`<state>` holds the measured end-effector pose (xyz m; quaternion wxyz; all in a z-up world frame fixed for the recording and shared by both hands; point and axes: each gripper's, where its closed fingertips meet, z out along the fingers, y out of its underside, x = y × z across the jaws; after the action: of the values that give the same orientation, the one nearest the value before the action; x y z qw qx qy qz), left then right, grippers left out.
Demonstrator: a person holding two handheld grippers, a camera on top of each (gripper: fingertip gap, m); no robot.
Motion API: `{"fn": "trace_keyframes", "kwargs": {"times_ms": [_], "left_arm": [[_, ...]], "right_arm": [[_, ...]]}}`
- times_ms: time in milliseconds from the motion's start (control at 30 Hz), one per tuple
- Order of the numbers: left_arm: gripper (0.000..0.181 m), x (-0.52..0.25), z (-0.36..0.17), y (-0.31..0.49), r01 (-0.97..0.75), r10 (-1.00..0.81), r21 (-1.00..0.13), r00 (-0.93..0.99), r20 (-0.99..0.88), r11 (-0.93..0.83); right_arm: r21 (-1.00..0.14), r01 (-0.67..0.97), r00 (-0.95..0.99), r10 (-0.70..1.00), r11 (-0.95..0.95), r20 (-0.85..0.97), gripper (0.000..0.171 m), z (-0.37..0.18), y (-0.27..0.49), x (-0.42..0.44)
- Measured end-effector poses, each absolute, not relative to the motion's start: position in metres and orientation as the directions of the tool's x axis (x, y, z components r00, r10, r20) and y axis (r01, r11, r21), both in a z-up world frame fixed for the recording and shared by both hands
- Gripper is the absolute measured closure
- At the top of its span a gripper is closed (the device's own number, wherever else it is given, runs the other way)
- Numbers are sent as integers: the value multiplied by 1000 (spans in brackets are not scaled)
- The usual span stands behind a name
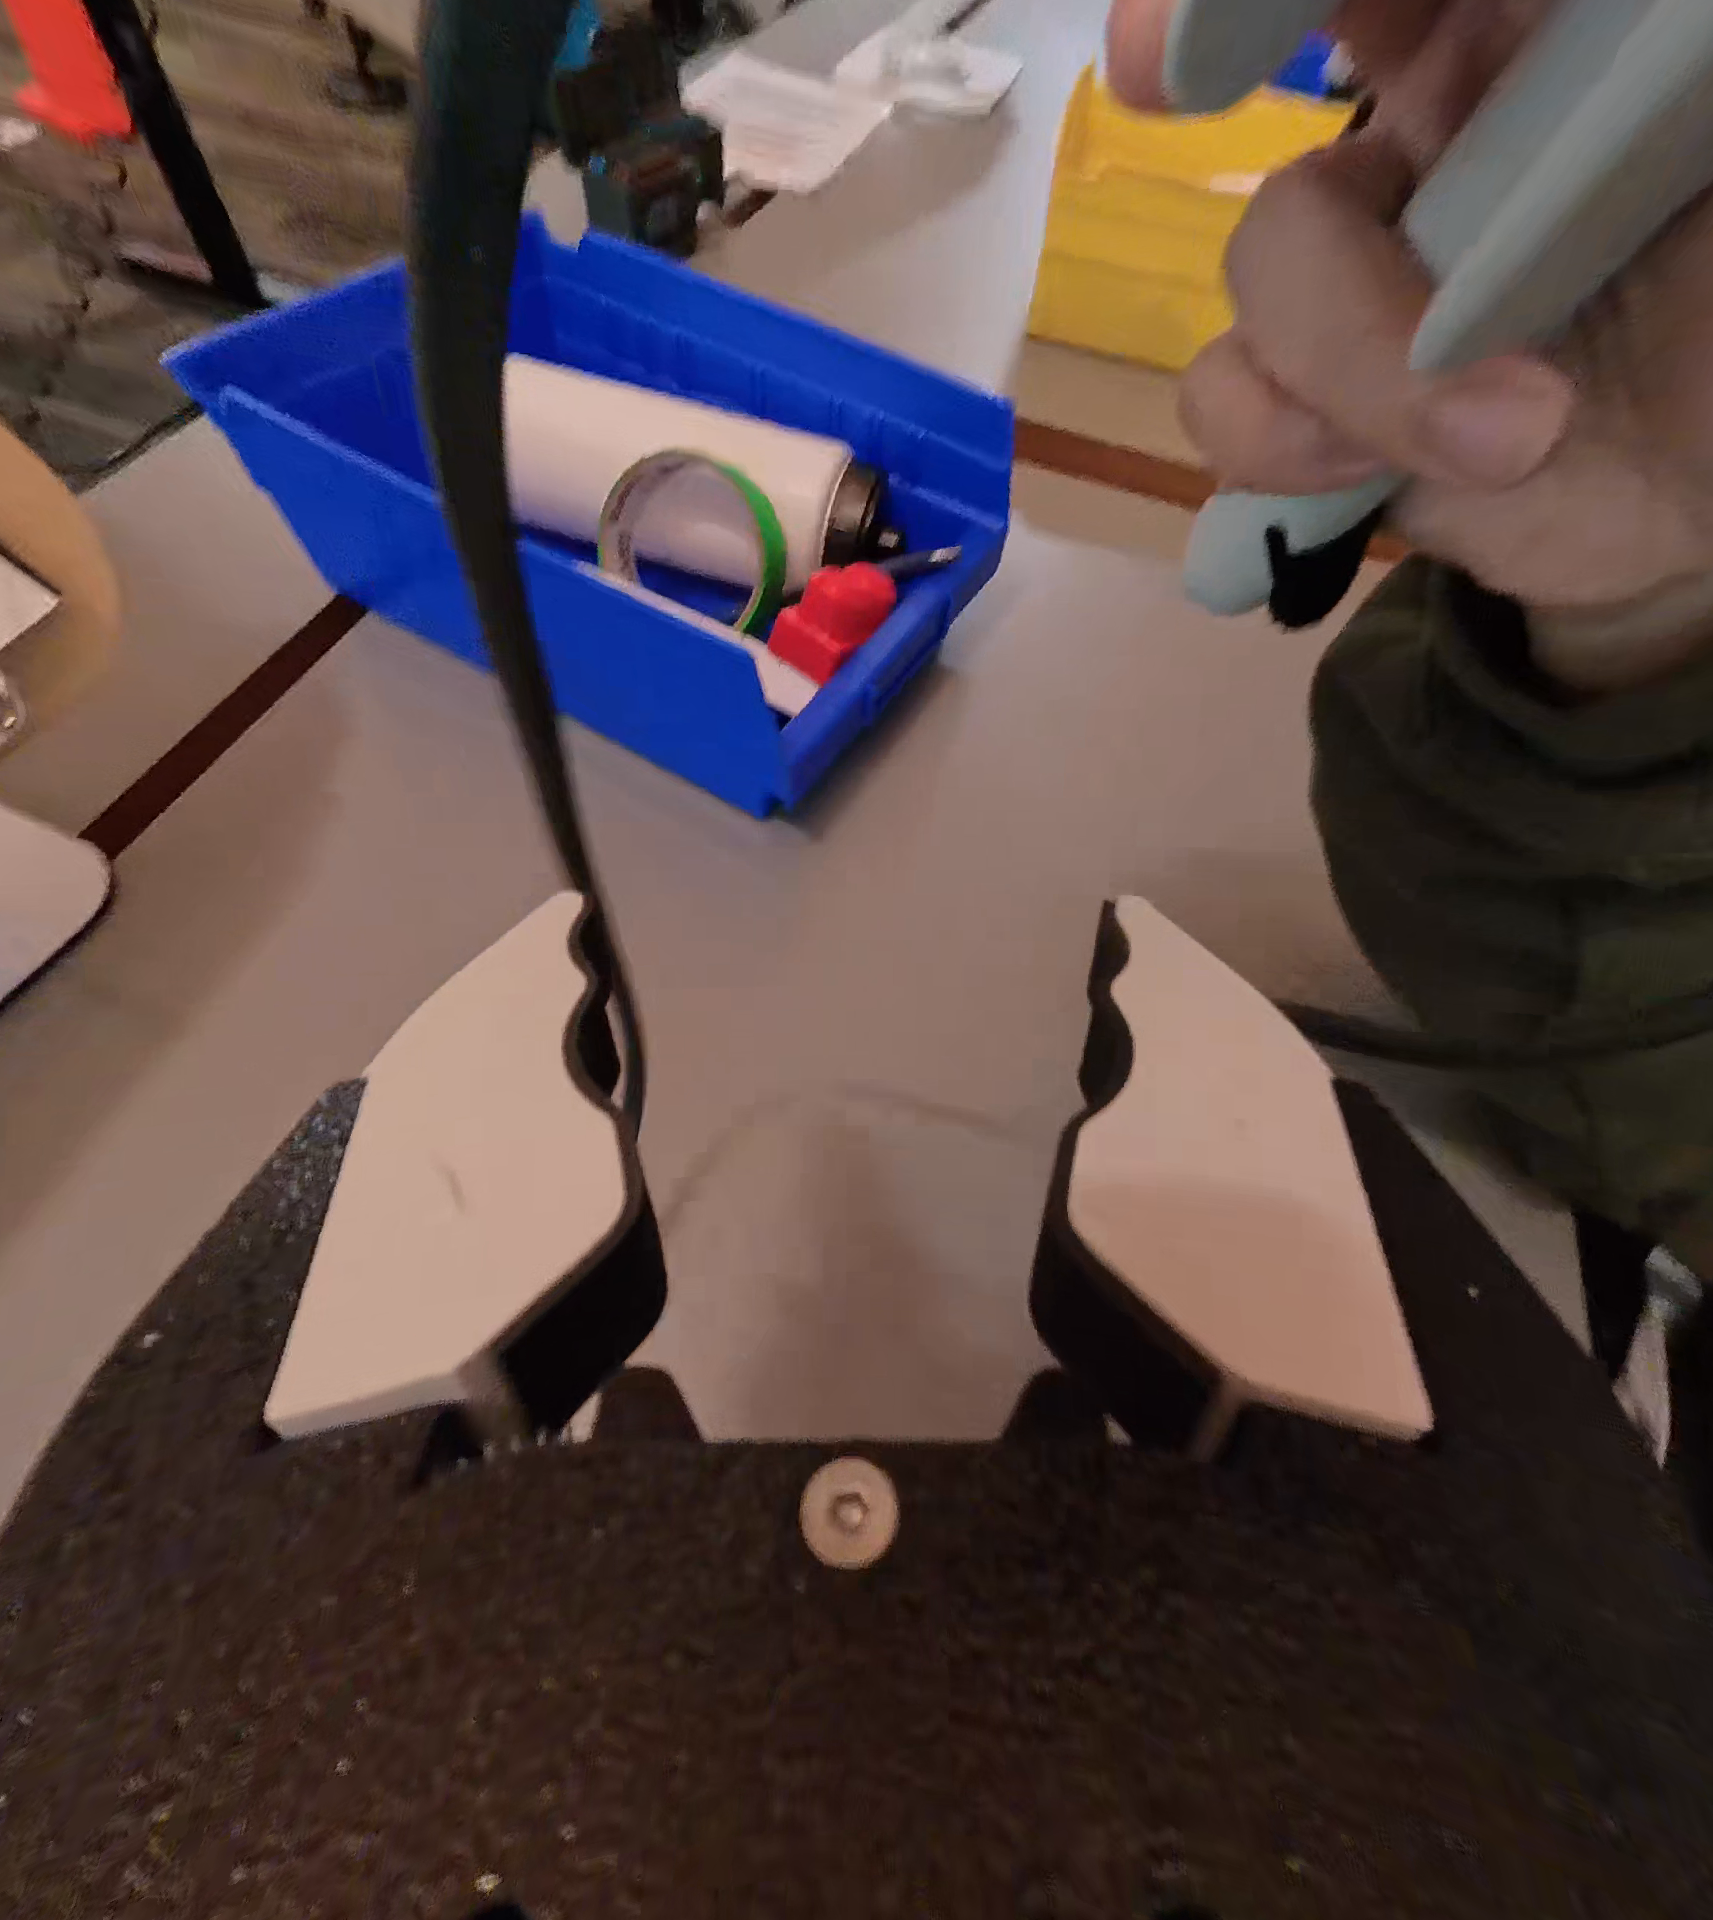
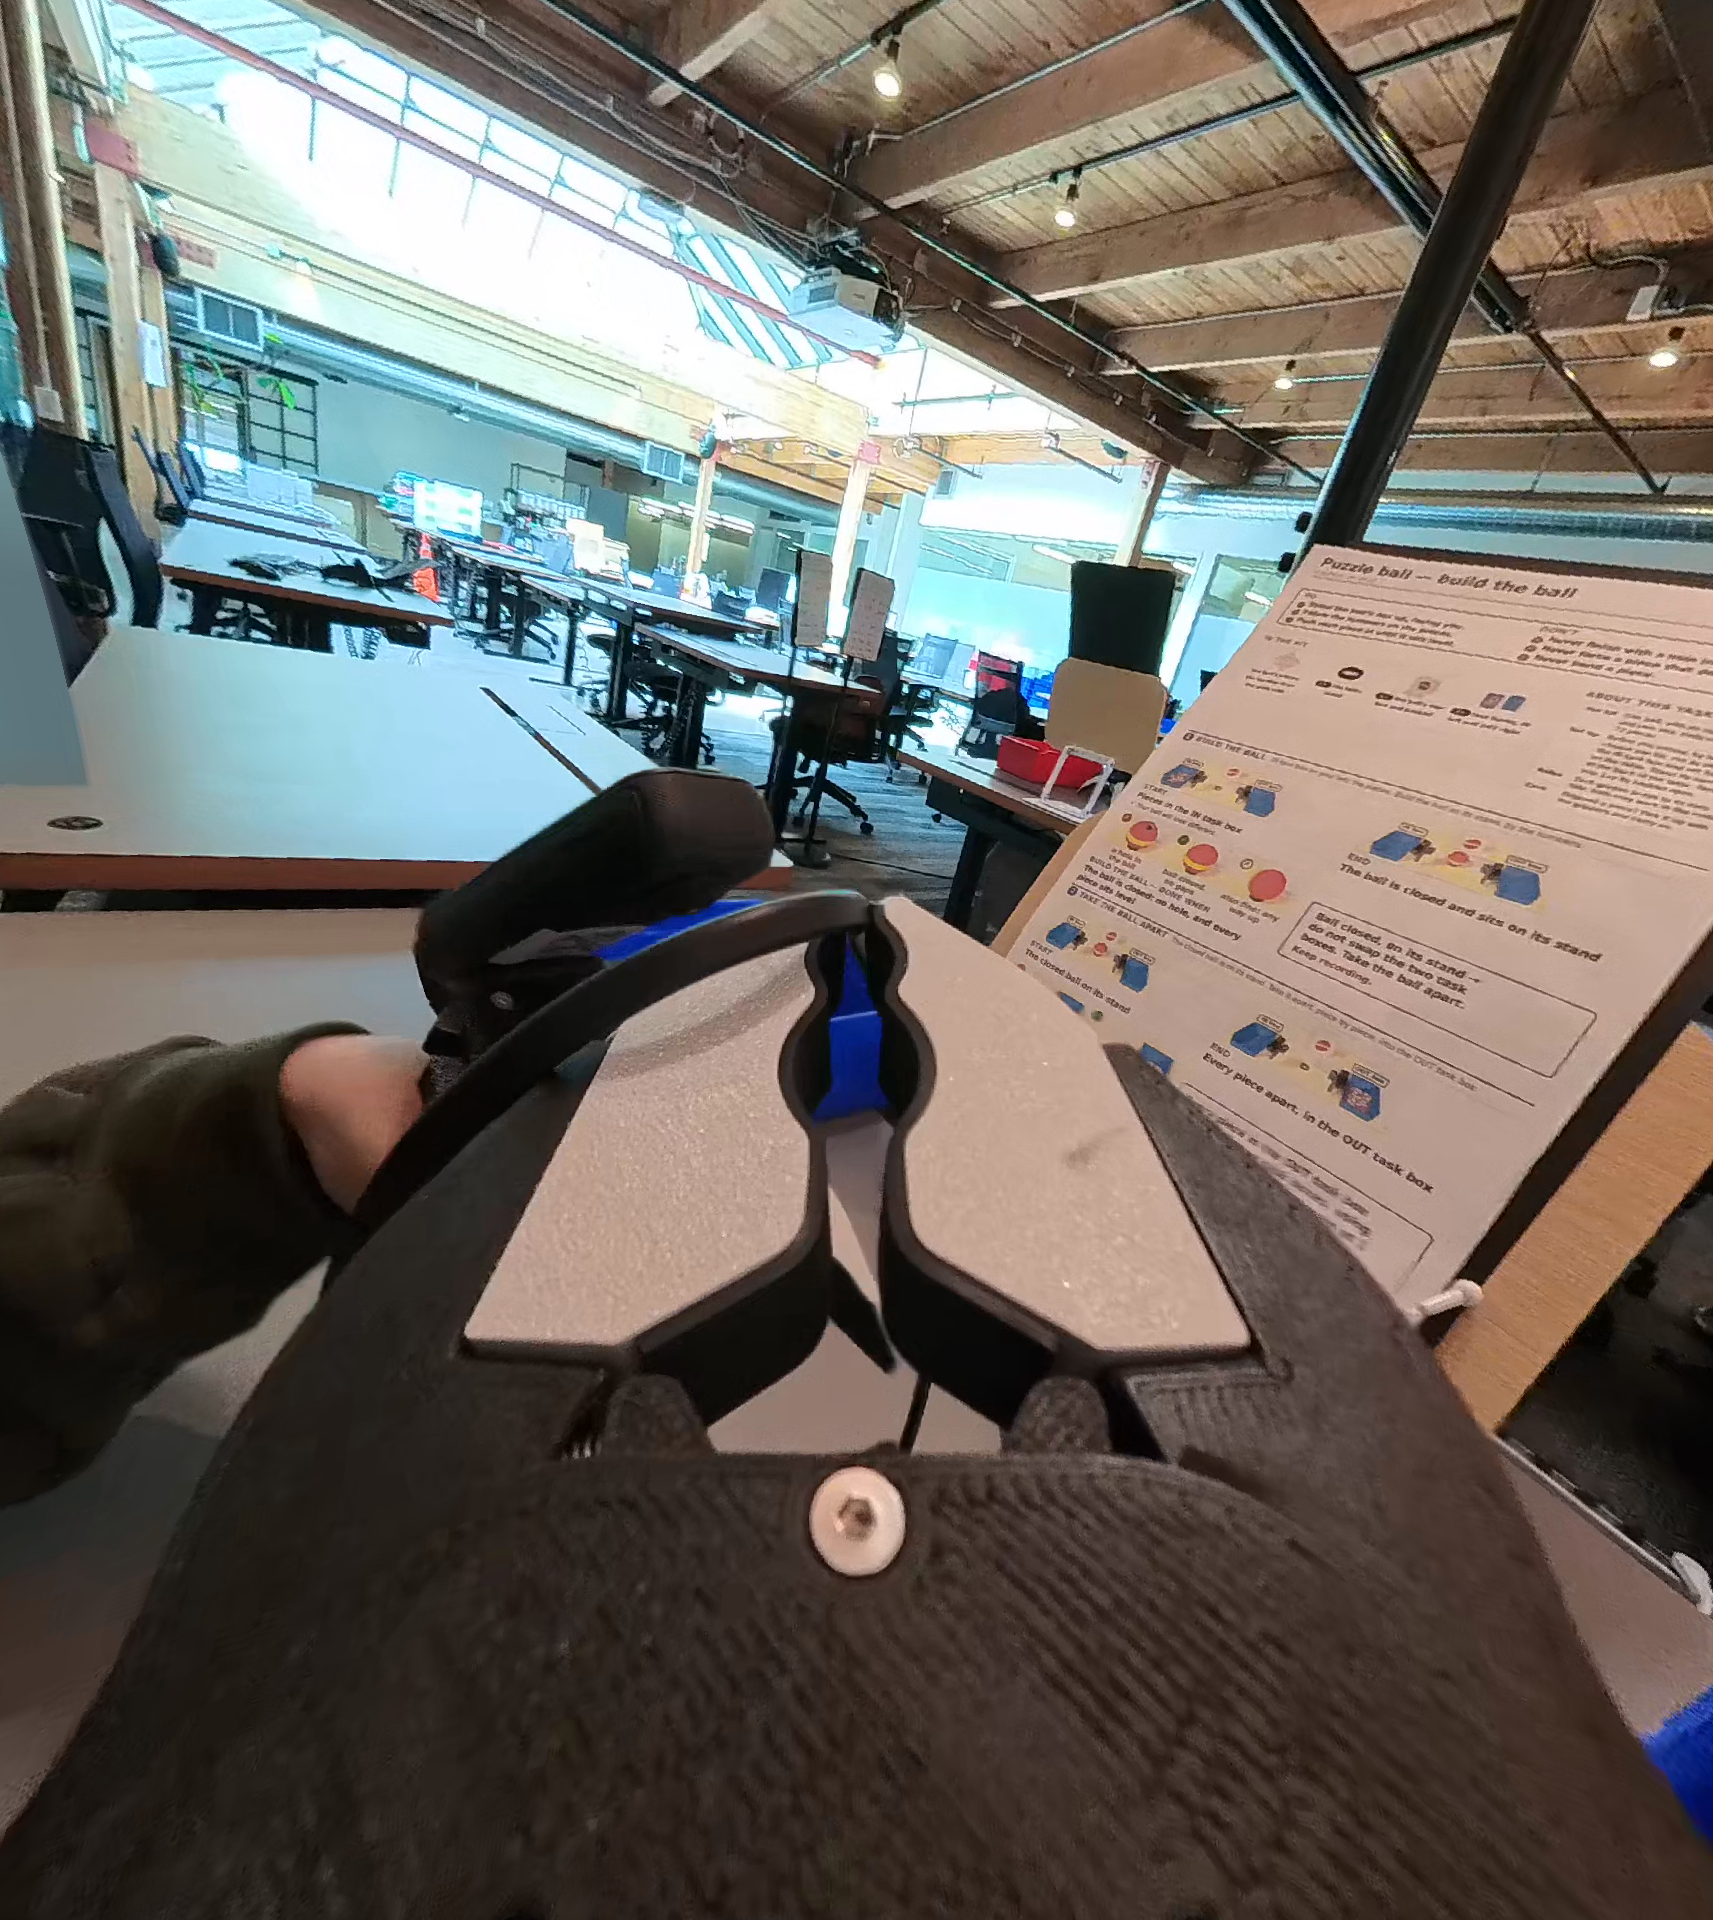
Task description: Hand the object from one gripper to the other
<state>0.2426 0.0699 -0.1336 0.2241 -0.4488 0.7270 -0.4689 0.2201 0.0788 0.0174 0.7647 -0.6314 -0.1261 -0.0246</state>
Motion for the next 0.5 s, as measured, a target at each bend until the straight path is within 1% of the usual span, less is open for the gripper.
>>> {"fn": "trace_keyframes", "kwargs": {"times_ms": [33,100,133,233,300,367,467,500], "left_arm": [[93,239,-134,72,-446,-865,-873,-499,59,198],[96,230,-130,74,-422,-853,-869,-523,0,258],[96,228,-125,77,-408,-857,-875,-516,-16,261],[95,238,-106,96,-317,-909,-927,-412,-56,200],[103,244,-101,92,-259,-902,-952,-429,-41,166],[112,244,-105,81,-268,-875,-953,-484,5,143],[173,241,-115,72,-293,-843,-934,-538,-13,202],[174,239,-117,72,-297,-837,-928,-546,-30,227]], "right_arm": [[-958,209,968,101,195,232,168,17,78,224],[-957,224,967,77,185,241,168,17,76,229],[-959,216,968,85,184,235,168,17,76,229],[-966,175,961,181,190,209,168,16,74,217],[-969,156,952,233,192,200,168,15,74,209],[-970,142,948,254,199,191,168,15,75,206],[-969,134,961,211,208,178,168,17,74,215],[-967,136,969,174,214,175,168,18,73,222]]}}
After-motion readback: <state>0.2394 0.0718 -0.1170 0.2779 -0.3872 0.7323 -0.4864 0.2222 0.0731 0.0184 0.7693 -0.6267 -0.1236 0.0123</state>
